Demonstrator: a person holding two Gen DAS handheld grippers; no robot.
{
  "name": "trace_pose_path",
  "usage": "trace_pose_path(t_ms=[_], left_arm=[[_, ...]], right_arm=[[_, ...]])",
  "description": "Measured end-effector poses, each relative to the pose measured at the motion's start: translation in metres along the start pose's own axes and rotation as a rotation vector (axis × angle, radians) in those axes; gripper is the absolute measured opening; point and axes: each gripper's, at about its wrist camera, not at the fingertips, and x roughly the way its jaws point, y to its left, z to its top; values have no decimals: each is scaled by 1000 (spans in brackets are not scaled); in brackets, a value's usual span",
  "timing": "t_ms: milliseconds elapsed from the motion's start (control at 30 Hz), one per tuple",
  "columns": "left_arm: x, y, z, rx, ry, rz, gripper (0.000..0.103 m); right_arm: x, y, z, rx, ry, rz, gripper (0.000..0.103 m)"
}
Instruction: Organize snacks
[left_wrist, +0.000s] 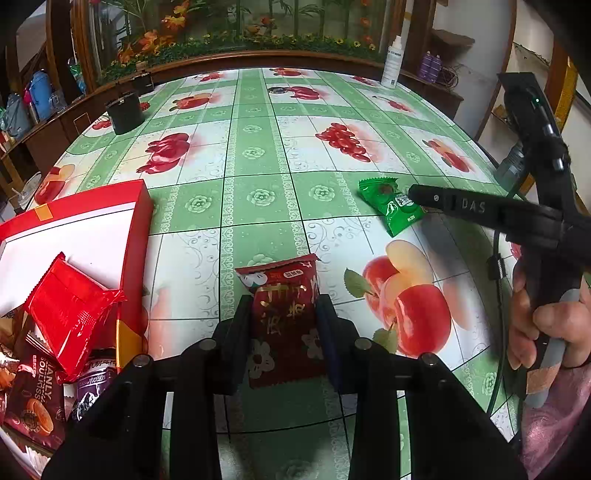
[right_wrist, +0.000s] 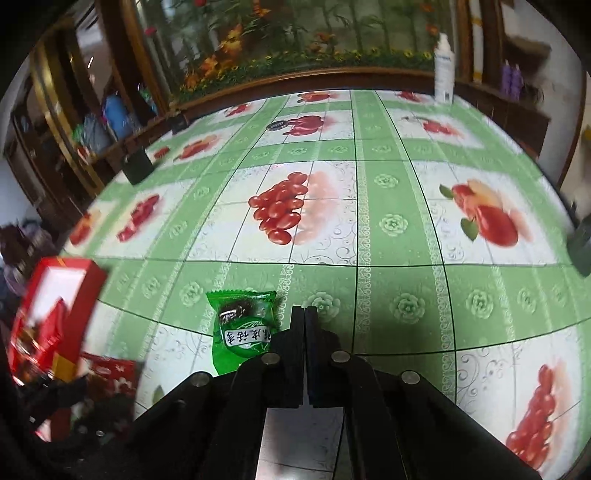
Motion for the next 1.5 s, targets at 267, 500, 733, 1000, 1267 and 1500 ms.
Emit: trace_pose_path(t_ms=[267, 500, 733, 1000, 1267, 1500], left_arm=[[1, -2, -1, 7, -7, 19, 32], [0, 2, -2, 0, -12, 26, 36], [-3, 20, -2, -38, -8, 15, 49], [-31, 29, -20, 4, -67, 14, 75], [-23, 17, -5, 37, -54, 47, 77], [9, 16, 2, 25, 25, 48, 77]], right_arm=[[-5, -2, 0, 24, -13, 41, 1], [-3, -3, -3, 20, -2, 26, 1], [-3, -7, -3, 30, 3, 28, 3], [-5, -9, -4, 20, 8, 10, 3], [-4, -13, -3, 41, 26, 32, 3], [-8, -44, -2, 125, 67, 155, 4]])
